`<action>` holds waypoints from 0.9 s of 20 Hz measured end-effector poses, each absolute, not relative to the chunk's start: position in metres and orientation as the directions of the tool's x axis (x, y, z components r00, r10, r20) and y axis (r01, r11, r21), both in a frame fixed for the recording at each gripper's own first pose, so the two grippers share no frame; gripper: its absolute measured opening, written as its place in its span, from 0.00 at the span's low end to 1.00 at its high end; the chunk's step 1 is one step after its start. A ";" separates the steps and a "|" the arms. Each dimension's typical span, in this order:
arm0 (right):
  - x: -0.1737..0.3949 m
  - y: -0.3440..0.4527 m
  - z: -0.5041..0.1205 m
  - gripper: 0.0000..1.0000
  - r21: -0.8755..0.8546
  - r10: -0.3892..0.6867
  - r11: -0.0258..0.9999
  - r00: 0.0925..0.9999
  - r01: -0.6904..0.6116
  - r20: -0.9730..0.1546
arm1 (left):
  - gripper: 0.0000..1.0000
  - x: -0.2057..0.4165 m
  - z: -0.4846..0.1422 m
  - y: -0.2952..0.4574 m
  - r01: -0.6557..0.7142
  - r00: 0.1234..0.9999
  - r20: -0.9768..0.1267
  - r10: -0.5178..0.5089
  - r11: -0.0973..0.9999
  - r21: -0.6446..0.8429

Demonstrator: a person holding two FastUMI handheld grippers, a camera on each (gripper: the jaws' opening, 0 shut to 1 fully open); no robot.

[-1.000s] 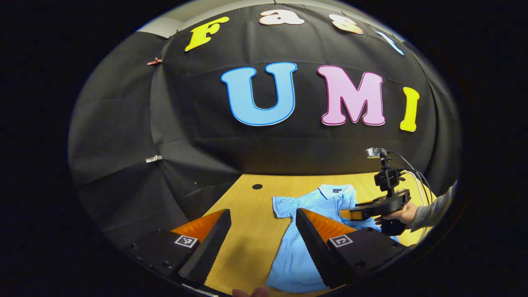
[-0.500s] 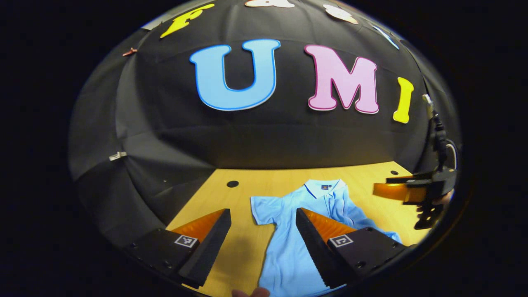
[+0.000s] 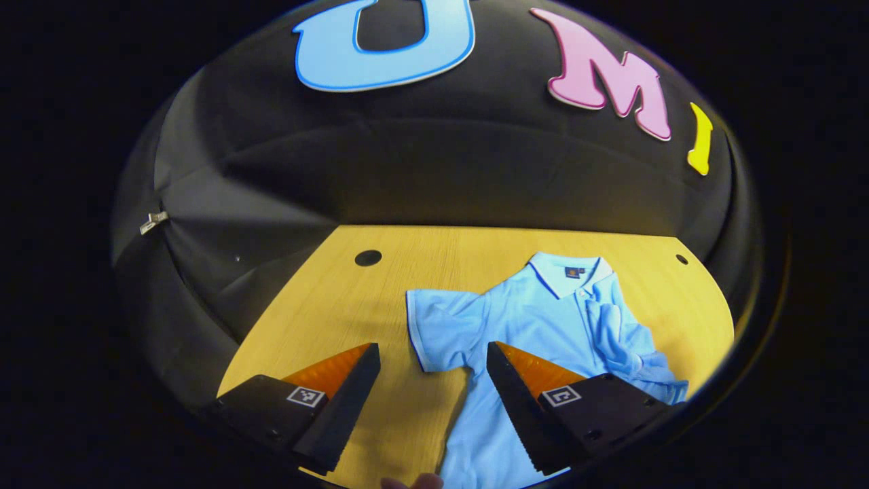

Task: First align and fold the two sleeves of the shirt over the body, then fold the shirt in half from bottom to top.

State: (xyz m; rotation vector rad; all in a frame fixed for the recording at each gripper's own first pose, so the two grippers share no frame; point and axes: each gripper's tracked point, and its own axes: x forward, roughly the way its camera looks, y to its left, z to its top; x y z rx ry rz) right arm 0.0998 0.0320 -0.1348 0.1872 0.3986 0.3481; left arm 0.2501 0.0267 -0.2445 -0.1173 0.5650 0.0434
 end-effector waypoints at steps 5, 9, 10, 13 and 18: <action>0.074 0.020 -0.137 0.96 0.264 0.371 0.921 0.850 -0.286 -0.373 | 1.00 0.277 -0.291 0.036 -0.133 0.764 -0.644 0.028 0.984 -0.115; 0.066 0.007 -0.141 0.96 0.283 0.367 0.921 0.846 -0.270 -0.388 | 1.00 0.292 -0.309 0.044 -0.172 0.729 -0.681 0.064 0.981 -0.092; 0.066 0.004 -0.142 0.96 0.285 0.365 0.921 0.846 -0.266 -0.389 | 1.00 0.292 -0.314 0.045 -0.169 0.718 -0.692 0.073 0.983 -0.071; 0.068 -0.005 -0.143 0.96 0.305 0.355 0.920 0.850 -0.245 -0.390 | 1.00 0.295 -0.325 0.042 -0.154 0.694 -0.716 0.075 0.987 -0.045; 0.069 -0.020 -0.143 0.97 0.317 0.333 0.924 0.860 -0.216 -0.386 | 0.95 0.296 -0.328 0.029 -0.155 0.682 -0.731 0.027 0.982 -0.108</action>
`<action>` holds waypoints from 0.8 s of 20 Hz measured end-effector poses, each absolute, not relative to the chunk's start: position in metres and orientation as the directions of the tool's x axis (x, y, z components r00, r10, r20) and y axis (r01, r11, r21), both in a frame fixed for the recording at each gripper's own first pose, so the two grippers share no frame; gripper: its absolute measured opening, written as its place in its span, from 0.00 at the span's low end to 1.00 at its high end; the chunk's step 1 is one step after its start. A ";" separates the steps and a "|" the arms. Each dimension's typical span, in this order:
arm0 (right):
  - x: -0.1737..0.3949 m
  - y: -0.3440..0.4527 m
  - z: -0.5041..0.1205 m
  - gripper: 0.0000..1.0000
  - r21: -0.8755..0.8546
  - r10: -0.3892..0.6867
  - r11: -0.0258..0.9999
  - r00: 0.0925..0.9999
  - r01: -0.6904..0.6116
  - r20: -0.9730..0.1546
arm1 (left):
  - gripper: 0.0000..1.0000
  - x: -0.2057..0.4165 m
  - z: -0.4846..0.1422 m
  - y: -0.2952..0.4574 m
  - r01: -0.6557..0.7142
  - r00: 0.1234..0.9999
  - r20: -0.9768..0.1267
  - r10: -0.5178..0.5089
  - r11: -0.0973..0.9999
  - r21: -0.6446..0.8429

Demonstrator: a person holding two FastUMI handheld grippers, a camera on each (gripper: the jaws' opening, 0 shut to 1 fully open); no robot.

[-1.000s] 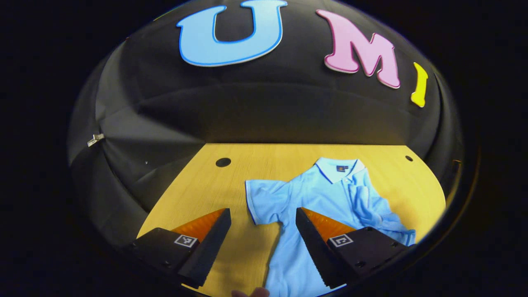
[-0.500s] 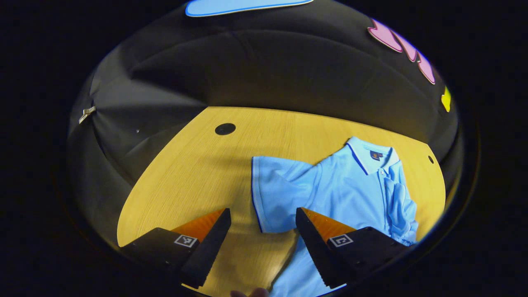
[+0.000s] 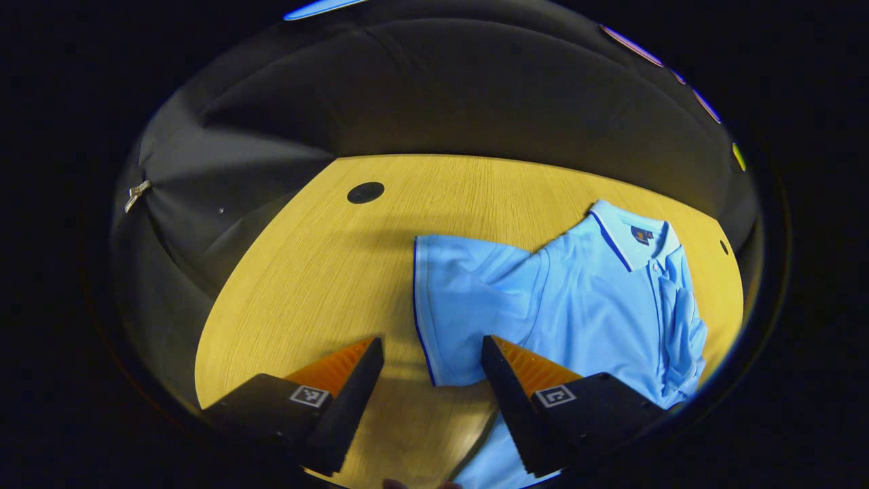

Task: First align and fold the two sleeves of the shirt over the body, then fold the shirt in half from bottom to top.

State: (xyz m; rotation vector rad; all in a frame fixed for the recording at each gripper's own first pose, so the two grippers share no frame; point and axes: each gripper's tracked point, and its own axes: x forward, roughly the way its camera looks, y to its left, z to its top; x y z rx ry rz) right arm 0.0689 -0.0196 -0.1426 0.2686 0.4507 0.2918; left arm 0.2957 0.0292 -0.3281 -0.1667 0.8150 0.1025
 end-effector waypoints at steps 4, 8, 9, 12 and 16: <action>0.061 -0.024 -0.146 0.96 0.326 0.336 0.921 0.856 -0.212 -0.393 | 0.49 0.295 -0.329 0.023 -0.158 0.666 -0.746 0.006 0.978 -0.133; 0.055 -0.029 -0.151 0.96 0.342 0.332 0.919 0.854 -0.197 -0.401 | 0.19 0.295 -0.326 0.020 -0.166 0.669 -0.743 -0.029 0.968 -0.187; 0.053 -0.030 -0.151 0.96 0.346 0.331 0.918 0.854 -0.193 -0.402 | 0.09 0.294 -0.325 0.019 -0.171 0.672 -0.740 -0.033 0.965 -0.198; 0.050 -0.035 -0.153 0.96 0.342 0.324 0.921 0.855 -0.187 -0.405 | 0.06 0.293 -0.320 0.016 -0.170 0.684 -0.728 -0.037 0.963 -0.209; 0.046 -0.039 -0.152 0.96 0.345 0.321 0.921 0.856 -0.182 -0.406 | 0.06 0.297 -0.293 0.007 -0.127 0.747 -0.664 -0.033 0.973 -0.191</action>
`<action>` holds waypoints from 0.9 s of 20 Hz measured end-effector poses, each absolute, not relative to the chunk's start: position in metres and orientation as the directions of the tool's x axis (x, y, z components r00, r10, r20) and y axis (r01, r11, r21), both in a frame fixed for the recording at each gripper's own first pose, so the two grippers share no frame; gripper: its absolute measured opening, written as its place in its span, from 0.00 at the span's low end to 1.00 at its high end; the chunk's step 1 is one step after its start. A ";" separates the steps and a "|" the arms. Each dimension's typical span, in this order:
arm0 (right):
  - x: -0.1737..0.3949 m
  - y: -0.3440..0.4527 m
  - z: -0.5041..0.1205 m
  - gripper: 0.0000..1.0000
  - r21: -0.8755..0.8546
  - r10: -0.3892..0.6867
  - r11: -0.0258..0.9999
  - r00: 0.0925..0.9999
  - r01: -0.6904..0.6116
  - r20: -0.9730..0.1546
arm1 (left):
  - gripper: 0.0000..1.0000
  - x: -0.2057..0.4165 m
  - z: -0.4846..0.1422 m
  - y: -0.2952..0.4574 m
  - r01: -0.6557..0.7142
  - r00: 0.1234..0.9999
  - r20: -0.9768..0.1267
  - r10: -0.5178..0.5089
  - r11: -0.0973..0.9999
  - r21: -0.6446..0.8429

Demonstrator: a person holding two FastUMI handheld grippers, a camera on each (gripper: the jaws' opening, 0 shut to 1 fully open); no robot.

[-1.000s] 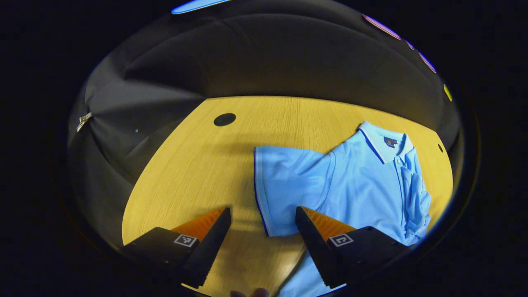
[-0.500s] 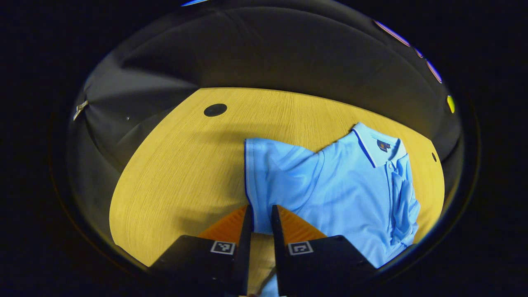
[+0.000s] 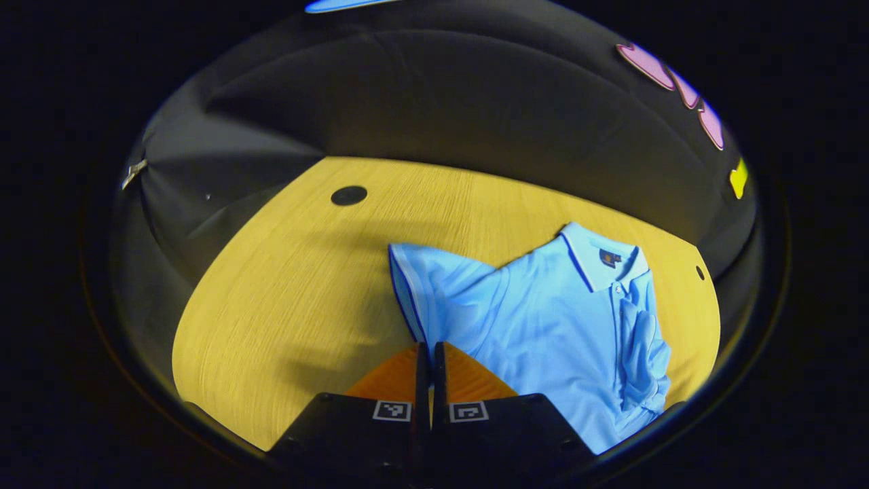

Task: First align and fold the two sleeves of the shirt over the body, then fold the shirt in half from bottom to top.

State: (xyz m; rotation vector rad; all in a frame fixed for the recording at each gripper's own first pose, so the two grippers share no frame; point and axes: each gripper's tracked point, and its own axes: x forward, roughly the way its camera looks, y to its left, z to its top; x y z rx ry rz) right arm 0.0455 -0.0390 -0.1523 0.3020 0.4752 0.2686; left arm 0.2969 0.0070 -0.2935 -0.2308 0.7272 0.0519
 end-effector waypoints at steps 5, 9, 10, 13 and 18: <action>0.043 -0.038 -0.154 0.96 0.357 0.322 0.917 0.854 -0.176 -0.407 | 0.06 0.292 -0.255 -0.028 -0.022 0.809 -0.581 -0.091 0.983 -0.184; 0.039 -0.040 -0.154 0.96 0.356 0.321 0.918 0.853 -0.174 -0.410 | 0.06 0.276 -0.229 -0.073 0.116 0.836 -0.524 -0.164 0.986 -0.124; 0.038 -0.040 -0.155 0.96 0.358 0.321 0.918 0.853 -0.172 -0.412 | 0.06 0.272 -0.226 -0.088 0.155 0.836 -0.517 -0.184 0.983 -0.100; 0.035 -0.044 -0.158 0.97 0.357 0.312 0.920 0.851 -0.161 -0.422 | 0.06 0.255 -0.222 -0.134 0.271 0.835 -0.499 -0.233 0.963 0.004; 0.030 -0.055 -0.163 0.96 0.364 0.292 0.922 0.853 -0.131 -0.433 | 0.06 0.231 -0.239 -0.202 0.450 0.802 -0.520 -0.295 0.871 0.199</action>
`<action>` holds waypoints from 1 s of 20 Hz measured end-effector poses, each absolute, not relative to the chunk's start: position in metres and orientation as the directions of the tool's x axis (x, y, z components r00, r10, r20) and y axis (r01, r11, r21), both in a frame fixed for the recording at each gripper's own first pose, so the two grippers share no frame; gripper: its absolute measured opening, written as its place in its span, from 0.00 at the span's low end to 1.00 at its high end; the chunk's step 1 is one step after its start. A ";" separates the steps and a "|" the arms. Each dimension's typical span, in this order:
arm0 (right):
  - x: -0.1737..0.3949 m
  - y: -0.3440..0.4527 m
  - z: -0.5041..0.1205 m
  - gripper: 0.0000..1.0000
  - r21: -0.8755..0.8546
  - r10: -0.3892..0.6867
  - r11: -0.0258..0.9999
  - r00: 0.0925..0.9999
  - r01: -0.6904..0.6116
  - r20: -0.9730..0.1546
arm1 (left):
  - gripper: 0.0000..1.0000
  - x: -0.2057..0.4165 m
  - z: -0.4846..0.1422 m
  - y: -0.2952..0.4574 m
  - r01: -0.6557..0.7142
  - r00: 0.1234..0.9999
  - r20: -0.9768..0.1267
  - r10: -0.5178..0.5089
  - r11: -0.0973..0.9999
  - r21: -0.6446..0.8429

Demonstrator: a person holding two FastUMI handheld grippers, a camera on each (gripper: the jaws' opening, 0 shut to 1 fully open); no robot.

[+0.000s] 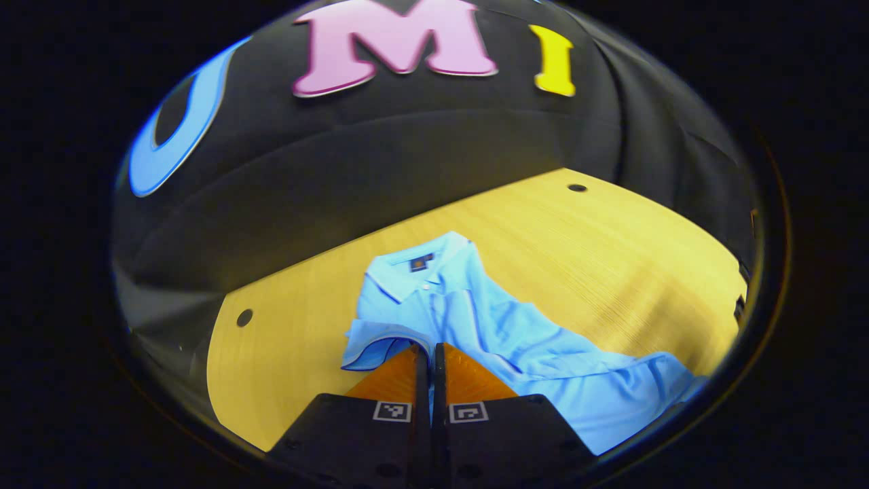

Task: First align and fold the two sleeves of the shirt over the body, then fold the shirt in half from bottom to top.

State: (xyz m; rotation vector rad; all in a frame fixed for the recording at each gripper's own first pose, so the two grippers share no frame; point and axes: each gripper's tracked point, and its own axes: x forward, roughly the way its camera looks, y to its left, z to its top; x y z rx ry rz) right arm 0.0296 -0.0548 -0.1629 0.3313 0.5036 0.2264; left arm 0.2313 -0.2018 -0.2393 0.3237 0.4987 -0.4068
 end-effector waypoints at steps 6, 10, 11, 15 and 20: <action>0.026 -0.071 -0.175 0.96 0.365 0.266 0.926 0.853 -0.097 -0.449 | 0.06 0.223 -0.269 -0.243 0.523 0.759 -0.565 -0.323 0.820 0.234; 0.014 -0.076 -0.182 0.97 0.369 0.246 0.927 0.852 -0.067 -0.463 | 0.11 0.224 -0.284 -0.249 0.528 0.759 -0.581 -0.294 0.801 0.284; 0.011 -0.077 -0.182 0.97 0.367 0.241 0.928 0.853 -0.062 -0.464 | 0.06 0.225 -0.285 -0.250 0.524 0.762 -0.579 -0.290 0.801 0.289; 0.006 -0.075 -0.181 0.97 0.368 0.236 0.928 0.850 -0.055 -0.470 | 0.22 0.220 -0.295 -0.254 0.546 0.736 -0.607 -0.299 0.792 0.271; 0.003 -0.076 -0.181 0.96 0.368 0.238 0.928 0.853 -0.058 -0.465 | 0.65 0.215 -0.295 -0.258 0.552 0.741 -0.598 -0.305 0.784 0.284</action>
